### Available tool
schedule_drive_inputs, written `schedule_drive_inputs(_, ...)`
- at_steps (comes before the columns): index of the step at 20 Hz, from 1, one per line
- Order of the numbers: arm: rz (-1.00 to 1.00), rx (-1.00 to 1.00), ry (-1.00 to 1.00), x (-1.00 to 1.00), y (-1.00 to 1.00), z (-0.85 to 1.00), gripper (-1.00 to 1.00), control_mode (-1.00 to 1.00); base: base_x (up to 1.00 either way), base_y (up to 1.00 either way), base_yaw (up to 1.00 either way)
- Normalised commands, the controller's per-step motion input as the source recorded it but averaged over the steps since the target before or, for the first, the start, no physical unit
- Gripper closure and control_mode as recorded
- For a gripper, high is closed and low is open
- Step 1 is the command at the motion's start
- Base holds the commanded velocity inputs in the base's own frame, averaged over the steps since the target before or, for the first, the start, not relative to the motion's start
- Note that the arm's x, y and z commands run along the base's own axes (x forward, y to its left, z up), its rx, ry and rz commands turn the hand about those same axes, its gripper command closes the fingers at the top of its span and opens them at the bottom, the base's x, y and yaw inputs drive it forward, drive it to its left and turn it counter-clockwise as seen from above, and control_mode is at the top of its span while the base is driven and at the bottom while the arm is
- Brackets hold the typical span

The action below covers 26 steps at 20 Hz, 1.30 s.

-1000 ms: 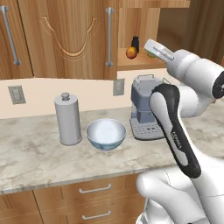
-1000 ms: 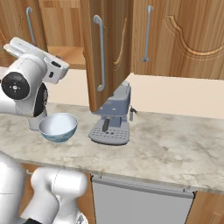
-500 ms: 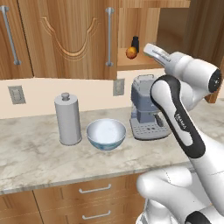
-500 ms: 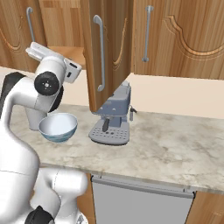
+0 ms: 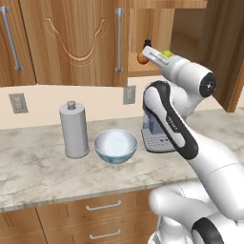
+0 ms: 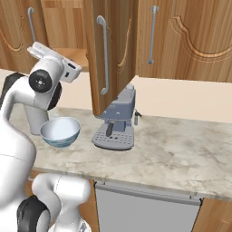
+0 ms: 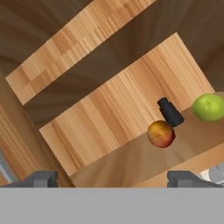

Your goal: Open the cabinet. Pick the peach and pear from the cabinet and place them into the bowl. Then close the cabinet.

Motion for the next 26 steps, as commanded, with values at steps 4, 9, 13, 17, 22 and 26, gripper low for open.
schedule_drive_inputs(4,0.00,0.18,0.24,0.73,-0.18,0.02,-1.00,-1.00,0.00,0.00,0.00)
schedule_drive_inputs(9,0.00,0.08,0.21,0.70,-0.05,-0.01,-1.00,-1.00,0.00,0.00,0.00)
schedule_drive_inputs(13,0.00,0.03,0.16,0.77,0.10,-0.21,-1.00,-1.00,0.00,0.00,0.00)
schedule_drive_inputs(17,0.06,0.08,0.18,0.34,0.33,-0.20,-1.00,-1.00,0.00,0.00,0.00)
schedule_drive_inputs(22,0.27,0.21,0.06,0.03,0.60,-0.49,-1.00,-1.00,0.00,0.00,0.00)
schedule_drive_inputs(26,0.45,0.27,0.02,0.09,0.78,-0.52,-1.00,-1.00,0.00,0.00,0.00)
